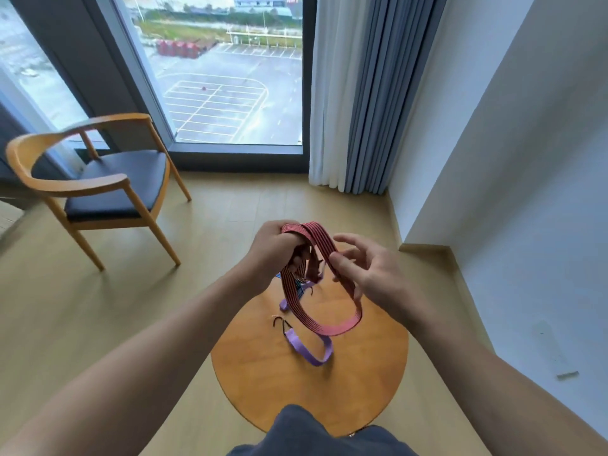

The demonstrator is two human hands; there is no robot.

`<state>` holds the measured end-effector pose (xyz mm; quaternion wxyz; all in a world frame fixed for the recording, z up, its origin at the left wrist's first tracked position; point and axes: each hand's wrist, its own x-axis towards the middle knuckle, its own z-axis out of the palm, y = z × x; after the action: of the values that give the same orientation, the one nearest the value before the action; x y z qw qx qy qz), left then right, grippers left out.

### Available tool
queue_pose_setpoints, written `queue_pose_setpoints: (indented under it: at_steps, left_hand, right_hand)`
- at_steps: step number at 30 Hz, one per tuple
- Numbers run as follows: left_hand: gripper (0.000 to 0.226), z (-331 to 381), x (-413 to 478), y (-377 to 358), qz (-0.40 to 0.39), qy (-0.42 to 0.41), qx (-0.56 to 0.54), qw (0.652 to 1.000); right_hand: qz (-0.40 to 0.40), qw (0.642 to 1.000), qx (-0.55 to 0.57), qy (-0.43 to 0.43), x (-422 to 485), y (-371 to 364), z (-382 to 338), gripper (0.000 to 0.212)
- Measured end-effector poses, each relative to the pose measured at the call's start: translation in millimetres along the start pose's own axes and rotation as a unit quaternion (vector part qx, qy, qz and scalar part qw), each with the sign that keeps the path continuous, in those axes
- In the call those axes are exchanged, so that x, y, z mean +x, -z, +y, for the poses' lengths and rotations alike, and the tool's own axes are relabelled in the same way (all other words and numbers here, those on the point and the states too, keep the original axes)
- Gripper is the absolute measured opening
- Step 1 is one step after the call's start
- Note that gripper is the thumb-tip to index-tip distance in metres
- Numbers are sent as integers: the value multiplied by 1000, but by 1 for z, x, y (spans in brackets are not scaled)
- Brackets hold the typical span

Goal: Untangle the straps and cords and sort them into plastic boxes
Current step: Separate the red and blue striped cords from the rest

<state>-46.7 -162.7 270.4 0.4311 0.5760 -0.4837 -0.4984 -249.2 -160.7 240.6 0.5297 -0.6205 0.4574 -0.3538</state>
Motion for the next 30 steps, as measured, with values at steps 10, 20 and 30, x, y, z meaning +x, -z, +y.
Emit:
queue_pose_setpoints:
  at_steps: [10,20,30]
  left_hand:
    - [14,27,-18,-8,-37,2,-111,993]
    - [17,57,-24,-28,-77,-21,-168,983]
    - [29,38,-6,22,70,19,-217,973]
  right_hand:
    - [-27,989,-61,-128,8,-19,49,16]
    - [-64,992,-83,-73,12,-63,64,13]
    - [153,988,-9,-3,16,-3,46,9]
